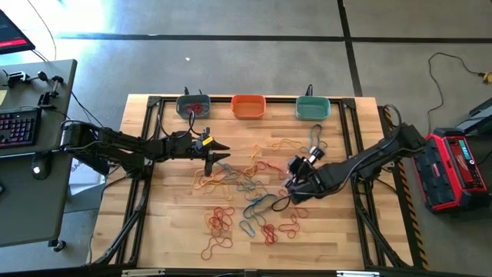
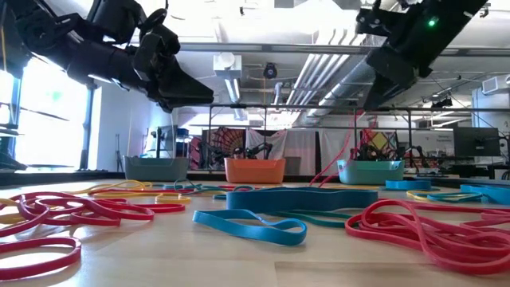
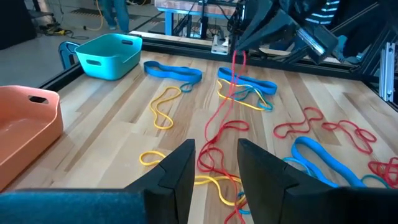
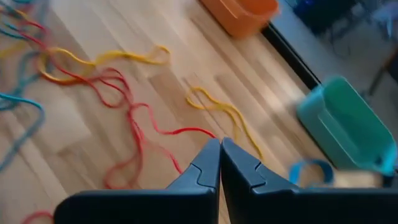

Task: Sort rubber bands into baskets
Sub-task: Put the red rubber band into the blue bin

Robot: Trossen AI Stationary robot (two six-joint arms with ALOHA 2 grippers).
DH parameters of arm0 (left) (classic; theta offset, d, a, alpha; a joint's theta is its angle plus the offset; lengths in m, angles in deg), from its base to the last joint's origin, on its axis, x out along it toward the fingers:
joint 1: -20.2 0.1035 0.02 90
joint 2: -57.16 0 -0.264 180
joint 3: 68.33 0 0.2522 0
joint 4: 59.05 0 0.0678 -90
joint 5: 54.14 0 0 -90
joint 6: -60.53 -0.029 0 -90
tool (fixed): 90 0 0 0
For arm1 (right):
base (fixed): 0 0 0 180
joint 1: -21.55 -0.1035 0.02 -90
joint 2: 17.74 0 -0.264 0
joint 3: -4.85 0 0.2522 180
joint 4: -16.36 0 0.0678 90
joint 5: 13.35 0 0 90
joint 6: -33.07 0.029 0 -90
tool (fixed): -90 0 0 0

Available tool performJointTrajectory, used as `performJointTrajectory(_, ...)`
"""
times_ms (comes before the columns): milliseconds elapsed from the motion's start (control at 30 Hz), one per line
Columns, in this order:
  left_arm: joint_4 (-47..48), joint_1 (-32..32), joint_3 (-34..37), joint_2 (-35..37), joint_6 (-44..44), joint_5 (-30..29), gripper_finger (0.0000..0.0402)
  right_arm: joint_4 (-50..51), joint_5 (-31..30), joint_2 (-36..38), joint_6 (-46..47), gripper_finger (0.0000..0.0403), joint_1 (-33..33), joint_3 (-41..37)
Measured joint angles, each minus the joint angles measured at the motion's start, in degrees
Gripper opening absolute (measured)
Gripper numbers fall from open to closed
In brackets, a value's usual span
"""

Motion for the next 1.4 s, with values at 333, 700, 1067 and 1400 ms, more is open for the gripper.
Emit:
performJointTrajectory(333, 0.94, 0.02, 0.00, 0.00, 0.04, -0.17, 0.0113, 12.20, 20.51, 0.07, 17.11, 0.0000, -3.77, 2.45)
performJointTrajectory(700, 4.60, 0.02, 0.02, -0.07, 0.13, -0.17, 0.0113, 3.91, 31.98, -0.14, 17.40, 0.0000, -5.10, 1.72)
performJointTrajectory(1067, 4.55, 0.02, 0.02, -0.07, 0.11, -0.17, 0.0113, 6.57, 41.39, -5.09, 23.89, 0.0000, -6.83, 1.70)
performJointTrajectory(1400, 4.55, 0.02, 0.02, -0.07, 0.11, -0.15, 0.0113, 4.97, 47.82, -10.79, 20.91, 0.0000, -5.52, 1.68)
